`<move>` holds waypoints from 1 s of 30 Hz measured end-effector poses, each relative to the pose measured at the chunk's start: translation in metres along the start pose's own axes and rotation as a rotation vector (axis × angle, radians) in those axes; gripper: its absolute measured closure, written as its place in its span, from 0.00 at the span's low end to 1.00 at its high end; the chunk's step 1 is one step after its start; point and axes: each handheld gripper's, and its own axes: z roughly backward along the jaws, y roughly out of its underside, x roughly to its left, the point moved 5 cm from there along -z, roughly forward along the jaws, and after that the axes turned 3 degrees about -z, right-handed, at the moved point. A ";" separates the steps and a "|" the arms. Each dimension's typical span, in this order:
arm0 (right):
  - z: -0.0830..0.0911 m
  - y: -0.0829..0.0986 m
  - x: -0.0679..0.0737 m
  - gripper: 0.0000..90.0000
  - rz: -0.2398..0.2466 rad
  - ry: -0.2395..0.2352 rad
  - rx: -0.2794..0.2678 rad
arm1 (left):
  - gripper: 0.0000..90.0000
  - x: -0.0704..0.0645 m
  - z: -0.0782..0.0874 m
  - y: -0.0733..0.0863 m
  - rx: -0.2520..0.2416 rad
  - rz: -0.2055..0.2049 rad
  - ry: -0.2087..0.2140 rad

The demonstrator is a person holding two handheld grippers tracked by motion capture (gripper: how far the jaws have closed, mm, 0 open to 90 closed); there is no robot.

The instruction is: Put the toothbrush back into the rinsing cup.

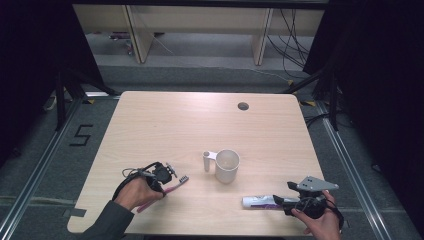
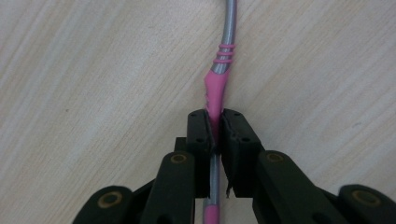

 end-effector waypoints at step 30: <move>0.001 -0.001 -0.002 0.30 -0.003 -0.002 -0.013 | 0.92 0.023 0.033 0.003 -0.241 -0.018 -0.021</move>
